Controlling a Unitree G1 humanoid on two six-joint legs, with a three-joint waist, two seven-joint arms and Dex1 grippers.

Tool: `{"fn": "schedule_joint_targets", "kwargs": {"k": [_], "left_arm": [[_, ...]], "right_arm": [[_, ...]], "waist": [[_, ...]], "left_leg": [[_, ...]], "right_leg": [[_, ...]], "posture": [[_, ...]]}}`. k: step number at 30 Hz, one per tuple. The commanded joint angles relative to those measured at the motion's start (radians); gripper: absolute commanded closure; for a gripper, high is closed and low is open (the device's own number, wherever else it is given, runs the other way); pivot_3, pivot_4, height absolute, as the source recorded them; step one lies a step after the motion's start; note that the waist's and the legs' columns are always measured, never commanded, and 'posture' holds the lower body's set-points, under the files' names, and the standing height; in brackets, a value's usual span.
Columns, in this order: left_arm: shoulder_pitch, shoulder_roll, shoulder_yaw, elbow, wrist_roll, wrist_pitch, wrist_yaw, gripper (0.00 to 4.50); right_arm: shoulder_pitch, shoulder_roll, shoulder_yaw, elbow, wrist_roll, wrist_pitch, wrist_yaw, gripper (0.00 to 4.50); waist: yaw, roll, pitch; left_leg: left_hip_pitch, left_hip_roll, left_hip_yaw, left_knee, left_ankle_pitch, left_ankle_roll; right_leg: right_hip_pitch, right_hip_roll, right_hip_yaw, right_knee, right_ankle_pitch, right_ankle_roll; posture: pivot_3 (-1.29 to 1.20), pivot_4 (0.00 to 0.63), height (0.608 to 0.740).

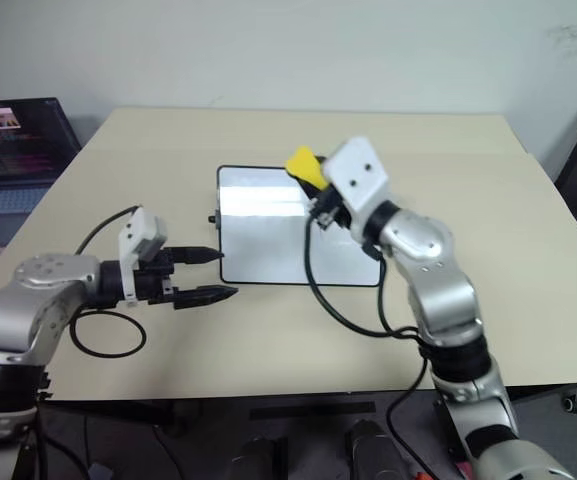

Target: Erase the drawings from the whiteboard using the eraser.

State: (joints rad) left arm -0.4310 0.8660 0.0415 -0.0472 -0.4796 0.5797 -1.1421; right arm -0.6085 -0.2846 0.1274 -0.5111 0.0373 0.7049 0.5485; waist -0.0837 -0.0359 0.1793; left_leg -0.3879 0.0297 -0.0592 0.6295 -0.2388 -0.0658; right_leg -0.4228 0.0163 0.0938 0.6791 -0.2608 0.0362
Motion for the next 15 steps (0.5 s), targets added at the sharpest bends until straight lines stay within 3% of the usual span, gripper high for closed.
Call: {"fn": "schedule_joint_targets", "kwargs": {"k": [1, 8, 15], "left_arm": [[-0.033, -0.004, 0.005, -0.017, 0.001, -0.017, -0.004, 0.0], [-0.056, -0.012, -0.026, -0.007, 0.026, -0.031, -0.018, 0.0], [-0.078, -0.03, -0.029, -0.012, 0.027, -0.03, -0.006, 0.0]], "right_arm": [[0.093, -0.06, 0.006, -0.178, 0.045, 0.095, 0.019, 3.2], [0.176, -0.156, 0.113, -0.174, -0.037, 0.04, -0.027, 3.2], [0.177, -0.181, 0.11, -0.074, -0.083, -0.063, -0.054, 3.2]], "waist": [[0.001, 0.0, 0.0], [-0.003, 0.0, 0.0], [0.0, -0.001, 0.0]], "left_leg": [[0.0, 0.0, 0.0, 0.0, 0.0, 0.0], [0.002, 0.0, 0.002, 0.0, 0.0, 0.0], [0.002, 0.0, 0.002, 0.0, 0.0, 0.0]], "right_leg": [[0.0, 0.0, 0.0, 0.0, 0.0, 0.0], [0.0, 0.0, 0.002, 0.0, -0.003, 0.001], [0.001, 0.0, 0.002, 0.0, -0.003, 0.001]], "posture": [[0.0, 0.15, 0.74], [0.0, 0.15, 0.74], [0.0, 0.15, 0.74]]}}
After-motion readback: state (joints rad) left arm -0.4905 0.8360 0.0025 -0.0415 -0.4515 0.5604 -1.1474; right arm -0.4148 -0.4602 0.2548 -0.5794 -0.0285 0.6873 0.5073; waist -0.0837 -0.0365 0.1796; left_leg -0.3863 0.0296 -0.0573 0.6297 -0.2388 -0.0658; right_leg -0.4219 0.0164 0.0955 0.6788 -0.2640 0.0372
